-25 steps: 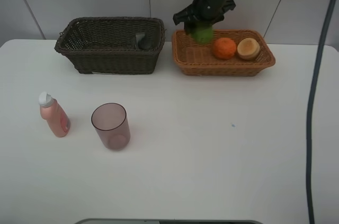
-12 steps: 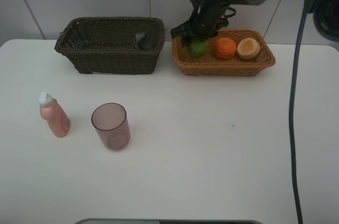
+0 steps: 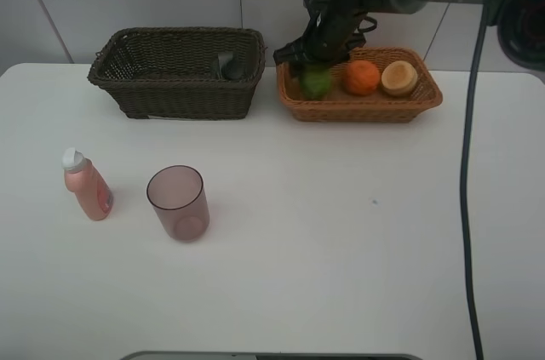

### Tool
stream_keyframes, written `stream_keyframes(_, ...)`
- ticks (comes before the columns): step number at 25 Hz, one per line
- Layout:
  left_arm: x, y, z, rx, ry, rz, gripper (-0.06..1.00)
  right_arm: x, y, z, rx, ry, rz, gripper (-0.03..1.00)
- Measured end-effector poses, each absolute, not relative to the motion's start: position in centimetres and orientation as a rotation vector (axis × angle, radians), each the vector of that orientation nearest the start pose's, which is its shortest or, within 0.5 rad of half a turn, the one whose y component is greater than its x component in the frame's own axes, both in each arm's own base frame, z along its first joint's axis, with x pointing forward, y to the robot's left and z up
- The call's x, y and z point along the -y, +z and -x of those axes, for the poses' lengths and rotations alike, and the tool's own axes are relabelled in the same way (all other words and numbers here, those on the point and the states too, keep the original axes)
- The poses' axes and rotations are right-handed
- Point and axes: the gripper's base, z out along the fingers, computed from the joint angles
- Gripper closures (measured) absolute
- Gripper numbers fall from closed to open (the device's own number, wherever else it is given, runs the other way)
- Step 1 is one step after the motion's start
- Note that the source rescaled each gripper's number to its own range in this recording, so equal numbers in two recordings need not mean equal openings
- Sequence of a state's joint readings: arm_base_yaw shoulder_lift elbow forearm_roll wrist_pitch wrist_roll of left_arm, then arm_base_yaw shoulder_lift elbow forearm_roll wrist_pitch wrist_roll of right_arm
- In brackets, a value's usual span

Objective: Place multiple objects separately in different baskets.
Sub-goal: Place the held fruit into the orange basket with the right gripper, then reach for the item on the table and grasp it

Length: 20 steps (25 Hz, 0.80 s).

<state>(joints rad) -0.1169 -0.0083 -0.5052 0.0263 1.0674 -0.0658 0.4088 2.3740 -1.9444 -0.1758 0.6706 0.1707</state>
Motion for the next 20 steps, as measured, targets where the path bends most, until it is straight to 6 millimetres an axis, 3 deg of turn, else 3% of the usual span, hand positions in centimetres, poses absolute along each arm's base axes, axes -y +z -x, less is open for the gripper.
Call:
stream_keyframes(2, -0.3, 27.8, 0.7, -2.038, -0.083, -0.051, -0.05, -19.9, 15.1, -48.2, -2.534, 0.023, 0.442, 0.23)
stream_keyframes(5, -0.3, 27.8, 0.7, -2.038, -0.083, -0.051, -0.05, -19.7, 15.3, -48.1, -2.548, 0.013, 0.445, 0.09)
stream_keyframes(10, -0.3, 27.8, 0.7, -2.038, -0.083, -0.051, -0.05, -19.5, 17.6, -47.4, -2.573, 0.014, 0.426, 0.06)
stream_keyframes(17, -0.3, 27.8, 0.7, -2.038, -0.083, -0.051, -0.05, -18.6, 22.4, -45.1, -2.667, 0.014, 0.366, 0.05)
stream_keyframes(20, -0.3, 27.8, 0.7, -2.038, -0.083, -0.051, -0.05, -17.9, 23.2, -43.6, -2.711, -0.008, 0.369, 0.05)
